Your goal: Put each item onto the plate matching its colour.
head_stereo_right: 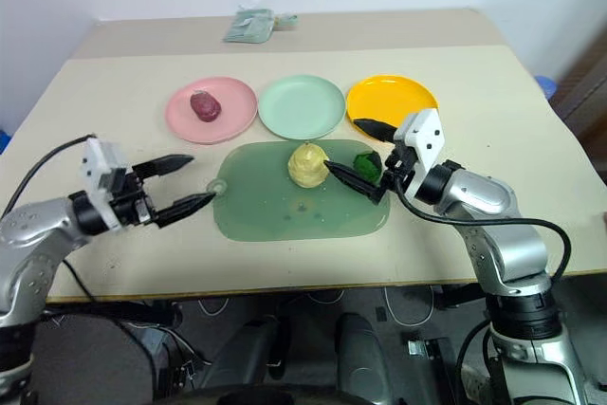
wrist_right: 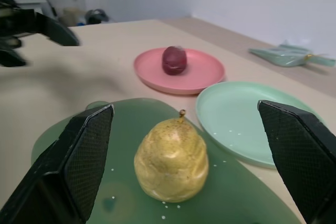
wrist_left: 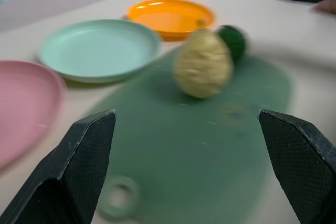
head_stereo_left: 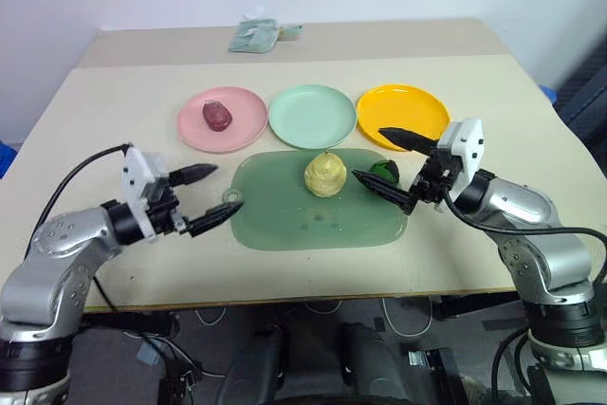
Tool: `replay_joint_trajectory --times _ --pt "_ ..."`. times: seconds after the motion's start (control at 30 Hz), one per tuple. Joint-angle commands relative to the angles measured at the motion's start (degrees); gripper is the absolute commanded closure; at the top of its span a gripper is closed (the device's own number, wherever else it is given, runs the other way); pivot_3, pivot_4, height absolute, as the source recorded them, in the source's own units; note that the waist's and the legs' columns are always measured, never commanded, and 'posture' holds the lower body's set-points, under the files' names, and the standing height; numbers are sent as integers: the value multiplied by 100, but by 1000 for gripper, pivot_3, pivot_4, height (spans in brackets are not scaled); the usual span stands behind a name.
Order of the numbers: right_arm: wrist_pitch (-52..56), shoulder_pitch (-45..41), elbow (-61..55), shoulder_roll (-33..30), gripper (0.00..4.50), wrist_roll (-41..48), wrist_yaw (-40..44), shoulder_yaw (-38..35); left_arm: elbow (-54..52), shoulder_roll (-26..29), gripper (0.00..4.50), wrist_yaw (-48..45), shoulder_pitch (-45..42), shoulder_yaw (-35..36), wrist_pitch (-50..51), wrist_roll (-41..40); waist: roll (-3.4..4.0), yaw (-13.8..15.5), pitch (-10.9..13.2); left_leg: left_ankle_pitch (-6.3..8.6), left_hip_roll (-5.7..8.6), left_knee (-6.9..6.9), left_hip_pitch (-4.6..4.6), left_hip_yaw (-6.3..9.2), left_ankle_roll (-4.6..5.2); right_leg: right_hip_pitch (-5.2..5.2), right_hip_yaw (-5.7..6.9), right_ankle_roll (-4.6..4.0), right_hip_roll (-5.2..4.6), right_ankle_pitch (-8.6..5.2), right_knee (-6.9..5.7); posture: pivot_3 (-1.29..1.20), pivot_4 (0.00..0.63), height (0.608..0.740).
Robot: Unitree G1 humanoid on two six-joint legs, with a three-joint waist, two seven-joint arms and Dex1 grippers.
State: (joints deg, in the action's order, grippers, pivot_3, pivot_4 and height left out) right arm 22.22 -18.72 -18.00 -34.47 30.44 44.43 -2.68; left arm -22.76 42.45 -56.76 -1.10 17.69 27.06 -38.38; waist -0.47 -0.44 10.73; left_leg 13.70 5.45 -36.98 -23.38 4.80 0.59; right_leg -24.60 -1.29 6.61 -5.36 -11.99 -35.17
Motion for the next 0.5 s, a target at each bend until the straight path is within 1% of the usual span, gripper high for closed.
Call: replay_joint_trajectory --times 0.03,0.17,0.27,0.37,0.5 --pt "-64 -147 77 71 0 -60 90 64 -481 251 72 -591 391 567 -169 -468 0 -8 0 1 0 1 0 -1 1 0 0 -1 0 0 2 0 150 740" --pt "-125 -361 471 167 0 -252 201 286 -635 433 72 -948 895 1013 -204 -693 2 -19 1 1 -2 2 0 -2 1 0 0 -3 1 -2 3 0 150 740" --pt "-152 -641 881 274 0 -462 309 520 -656 622 72 -1337 1288 1274 -287 -678 2 -24 1 1 -5 2 0 -2 1 -1 1 -4 3 -2 4 0 150 740" --pt "-112 -888 1129 356 0 -556 383 631 -730 681 72 -1413 1462 1367 -278 -736 3 -15 1 1 -5 5 0 -5 1 -2 0 -5 3 -3 5 0 150 740" --pt "-50 -1137 1405 456 0 -676 486 770 -857 622 72 -1445 1647 1389 -321 -699 3 -16 1 1 -5 4 0 -4 1 -1 0 -5 3 -3 6 0 150 740"
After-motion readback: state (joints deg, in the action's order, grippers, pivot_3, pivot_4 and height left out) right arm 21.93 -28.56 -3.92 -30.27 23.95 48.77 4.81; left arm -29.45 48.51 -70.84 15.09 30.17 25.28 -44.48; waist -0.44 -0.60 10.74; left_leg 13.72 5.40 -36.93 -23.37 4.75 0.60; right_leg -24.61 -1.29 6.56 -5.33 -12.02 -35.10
